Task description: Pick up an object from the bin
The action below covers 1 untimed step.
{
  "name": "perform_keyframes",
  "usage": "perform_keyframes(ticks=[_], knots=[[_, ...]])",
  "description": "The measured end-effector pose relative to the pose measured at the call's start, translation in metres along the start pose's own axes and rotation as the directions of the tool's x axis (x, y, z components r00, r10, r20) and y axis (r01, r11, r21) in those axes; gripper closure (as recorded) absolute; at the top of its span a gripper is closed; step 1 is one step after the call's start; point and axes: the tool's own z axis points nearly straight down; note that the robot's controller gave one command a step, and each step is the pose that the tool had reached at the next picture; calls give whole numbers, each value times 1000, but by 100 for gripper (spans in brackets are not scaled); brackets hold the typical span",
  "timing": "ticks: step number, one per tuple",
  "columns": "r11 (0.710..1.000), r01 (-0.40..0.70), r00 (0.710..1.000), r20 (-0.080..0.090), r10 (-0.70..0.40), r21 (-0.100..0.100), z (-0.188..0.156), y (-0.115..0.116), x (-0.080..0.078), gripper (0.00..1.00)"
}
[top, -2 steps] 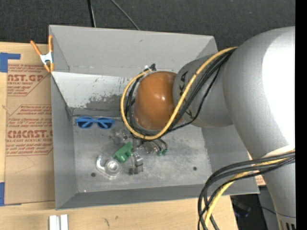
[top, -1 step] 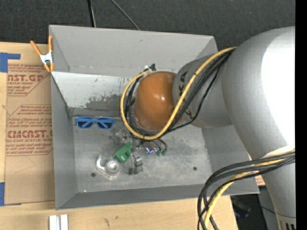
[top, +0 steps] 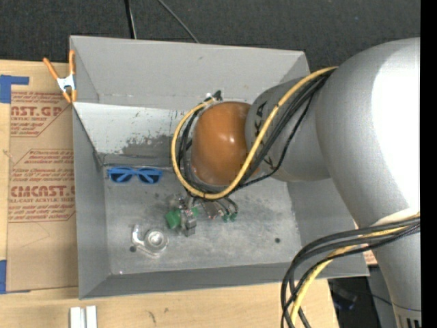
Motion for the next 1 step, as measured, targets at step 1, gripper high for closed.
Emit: perform_keyframes(ticks=[1], knots=[[1000,1,1000,7,-1,3,-97,1,-3,100]])
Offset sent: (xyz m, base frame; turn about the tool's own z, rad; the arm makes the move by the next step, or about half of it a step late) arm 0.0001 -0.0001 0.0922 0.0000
